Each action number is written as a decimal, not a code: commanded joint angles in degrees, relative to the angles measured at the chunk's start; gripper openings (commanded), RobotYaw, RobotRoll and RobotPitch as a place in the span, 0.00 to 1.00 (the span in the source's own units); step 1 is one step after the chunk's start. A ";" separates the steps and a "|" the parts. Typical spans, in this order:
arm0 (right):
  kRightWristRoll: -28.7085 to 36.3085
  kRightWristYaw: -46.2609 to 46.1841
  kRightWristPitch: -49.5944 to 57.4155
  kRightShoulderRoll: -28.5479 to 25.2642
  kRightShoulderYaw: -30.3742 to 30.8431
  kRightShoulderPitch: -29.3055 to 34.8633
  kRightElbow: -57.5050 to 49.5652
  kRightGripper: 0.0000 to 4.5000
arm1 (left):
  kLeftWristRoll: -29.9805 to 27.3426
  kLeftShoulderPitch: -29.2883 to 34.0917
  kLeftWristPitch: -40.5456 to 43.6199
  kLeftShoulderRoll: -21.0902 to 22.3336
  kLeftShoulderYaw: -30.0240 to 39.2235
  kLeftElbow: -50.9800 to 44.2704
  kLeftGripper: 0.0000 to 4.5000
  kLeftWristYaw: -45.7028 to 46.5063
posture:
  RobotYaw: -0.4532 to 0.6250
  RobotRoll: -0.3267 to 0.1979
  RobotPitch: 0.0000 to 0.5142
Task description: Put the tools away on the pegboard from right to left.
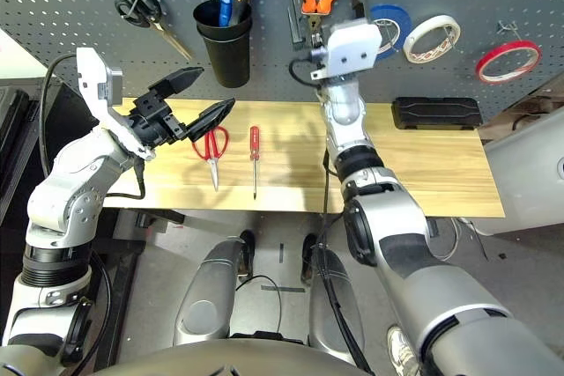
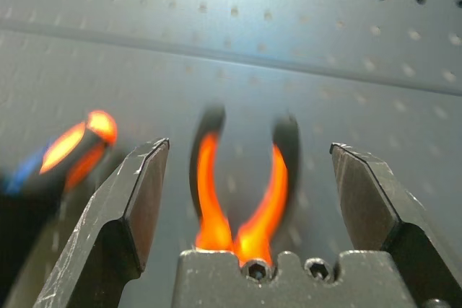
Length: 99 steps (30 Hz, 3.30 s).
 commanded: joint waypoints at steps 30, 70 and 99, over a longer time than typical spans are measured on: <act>-1.44 31.75 42.37 -19.86 12.36 34.80 -26.46 1.00 | 23.70 -9.66 3.63 -16.10 -13.11 40.12 1.00 17.93 | 0.64 0.62 0.57; -2.36 31.33 52.30 -23.12 9.90 40.99 -40.96 1.00 | 26.90 -30.37 -10.27 -28.38 -2.85 91.72 0.18 29.32 | 0.52 0.62 0.57; 8.27 37.65 40.17 -18.54 4.15 26.16 -14.22 1.00 | 18.82 7.64 4.38 -31.28 -1.93 12.63 0.18 32.95 | 0.67 0.62 0.57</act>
